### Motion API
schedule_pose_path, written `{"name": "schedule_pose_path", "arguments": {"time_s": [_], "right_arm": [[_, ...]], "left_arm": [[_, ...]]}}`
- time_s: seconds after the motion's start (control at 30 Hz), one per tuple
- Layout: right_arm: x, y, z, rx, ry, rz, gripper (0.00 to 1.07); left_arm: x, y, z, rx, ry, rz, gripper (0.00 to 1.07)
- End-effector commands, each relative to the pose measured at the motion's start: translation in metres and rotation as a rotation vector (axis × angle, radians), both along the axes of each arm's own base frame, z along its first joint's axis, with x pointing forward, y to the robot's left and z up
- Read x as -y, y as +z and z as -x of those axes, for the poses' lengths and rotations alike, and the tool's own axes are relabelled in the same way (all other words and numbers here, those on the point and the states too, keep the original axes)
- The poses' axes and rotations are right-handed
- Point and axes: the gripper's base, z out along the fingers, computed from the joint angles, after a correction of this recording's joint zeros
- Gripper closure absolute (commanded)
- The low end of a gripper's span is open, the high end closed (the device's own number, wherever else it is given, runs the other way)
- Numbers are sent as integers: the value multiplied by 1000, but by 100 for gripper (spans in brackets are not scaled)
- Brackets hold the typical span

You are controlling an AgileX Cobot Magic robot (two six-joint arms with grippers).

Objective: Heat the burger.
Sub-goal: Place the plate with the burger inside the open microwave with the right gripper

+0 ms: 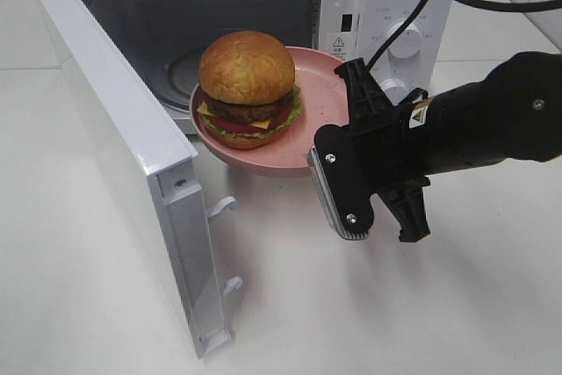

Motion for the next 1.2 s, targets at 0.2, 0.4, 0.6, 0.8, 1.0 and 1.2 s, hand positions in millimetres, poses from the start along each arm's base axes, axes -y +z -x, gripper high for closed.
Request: {"name": "schedule_pose_path", "arguments": {"time_s": [0.2,0.4,0.6,0.8,1.0,1.2], "right_arm": [[-10,15,-26,125,-44,-80,107],[-14,18,-29,139,-25,-74,107],[-22,18,-23,152,24,-63,107],[-25,18,-22,156,31,-66,107],[-28,15,-26,149,32,-61,107],[-37,16,-39,161,33,-70,107]], "left_arm": [[0,1,1,26,-5,1,7],[0,1,1,26,-5,1,7],[0,1,1,26,-5,1,7],[0,1,1,26,-5,1,7],[0,1,1,26,-5,1,7],[0,1,1,26,-5,1,7]]}}
